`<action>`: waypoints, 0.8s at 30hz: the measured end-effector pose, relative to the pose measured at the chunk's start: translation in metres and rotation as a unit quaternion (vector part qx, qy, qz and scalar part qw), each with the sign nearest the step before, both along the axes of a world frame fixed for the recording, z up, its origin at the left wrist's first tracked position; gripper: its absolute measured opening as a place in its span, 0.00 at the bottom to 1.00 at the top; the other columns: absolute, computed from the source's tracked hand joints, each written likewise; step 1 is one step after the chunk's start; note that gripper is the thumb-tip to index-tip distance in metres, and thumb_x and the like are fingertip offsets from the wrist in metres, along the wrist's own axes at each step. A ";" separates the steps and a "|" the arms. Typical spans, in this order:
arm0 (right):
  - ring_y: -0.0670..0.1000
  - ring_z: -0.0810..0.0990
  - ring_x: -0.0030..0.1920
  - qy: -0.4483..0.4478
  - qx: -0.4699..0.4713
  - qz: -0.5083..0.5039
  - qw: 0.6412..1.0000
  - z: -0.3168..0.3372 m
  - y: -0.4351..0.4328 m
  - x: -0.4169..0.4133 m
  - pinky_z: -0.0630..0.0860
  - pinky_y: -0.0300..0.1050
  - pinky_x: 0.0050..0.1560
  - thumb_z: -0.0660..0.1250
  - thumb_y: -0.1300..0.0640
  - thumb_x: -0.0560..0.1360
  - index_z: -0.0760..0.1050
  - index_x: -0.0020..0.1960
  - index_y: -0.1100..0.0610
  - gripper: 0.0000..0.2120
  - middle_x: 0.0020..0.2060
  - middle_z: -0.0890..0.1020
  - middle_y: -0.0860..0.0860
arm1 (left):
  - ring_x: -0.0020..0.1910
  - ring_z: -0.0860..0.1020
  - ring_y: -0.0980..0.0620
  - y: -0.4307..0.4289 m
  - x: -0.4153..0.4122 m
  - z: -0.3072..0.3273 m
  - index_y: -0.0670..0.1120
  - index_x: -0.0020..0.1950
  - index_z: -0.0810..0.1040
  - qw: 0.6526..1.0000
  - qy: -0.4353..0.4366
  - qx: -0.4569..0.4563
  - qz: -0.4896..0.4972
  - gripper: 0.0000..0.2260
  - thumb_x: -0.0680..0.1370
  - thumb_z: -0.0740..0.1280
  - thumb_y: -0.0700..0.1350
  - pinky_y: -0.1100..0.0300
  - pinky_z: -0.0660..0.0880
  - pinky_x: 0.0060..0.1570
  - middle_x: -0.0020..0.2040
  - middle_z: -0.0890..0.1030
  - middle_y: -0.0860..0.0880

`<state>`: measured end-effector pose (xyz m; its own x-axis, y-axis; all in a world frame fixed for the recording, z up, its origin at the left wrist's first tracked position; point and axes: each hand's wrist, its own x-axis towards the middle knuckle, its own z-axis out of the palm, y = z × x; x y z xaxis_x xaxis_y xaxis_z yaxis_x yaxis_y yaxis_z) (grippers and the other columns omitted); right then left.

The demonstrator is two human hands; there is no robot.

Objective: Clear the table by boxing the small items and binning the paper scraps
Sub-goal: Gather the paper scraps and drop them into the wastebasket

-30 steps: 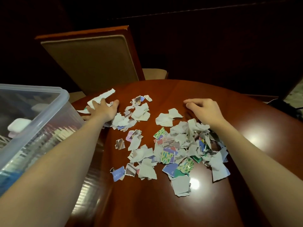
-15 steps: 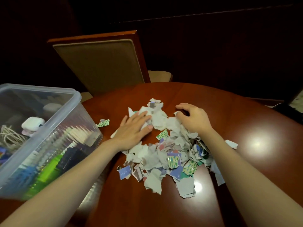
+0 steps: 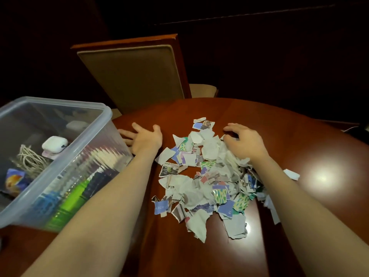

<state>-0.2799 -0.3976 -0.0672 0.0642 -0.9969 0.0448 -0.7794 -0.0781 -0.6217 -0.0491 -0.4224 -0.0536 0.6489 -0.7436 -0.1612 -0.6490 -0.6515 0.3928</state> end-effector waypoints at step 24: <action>0.47 0.60 0.74 0.002 0.010 0.004 1.000 0.002 -0.001 0.000 0.59 0.42 0.71 0.57 0.57 0.78 0.71 0.68 0.52 0.19 0.72 0.67 0.47 | 0.67 0.69 0.55 0.019 -0.053 -0.003 0.52 0.63 0.74 0.856 0.226 -0.233 -0.403 0.16 0.83 0.49 0.48 0.71 0.64 0.61 0.63 0.74 0.56</action>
<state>-0.2799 -0.3989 -0.0654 0.0721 -0.9971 0.0238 -0.7809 -0.0712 -0.6206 -0.1021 -0.4035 -0.0562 -0.1552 -0.9720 0.1763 -0.5268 0.2324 0.8176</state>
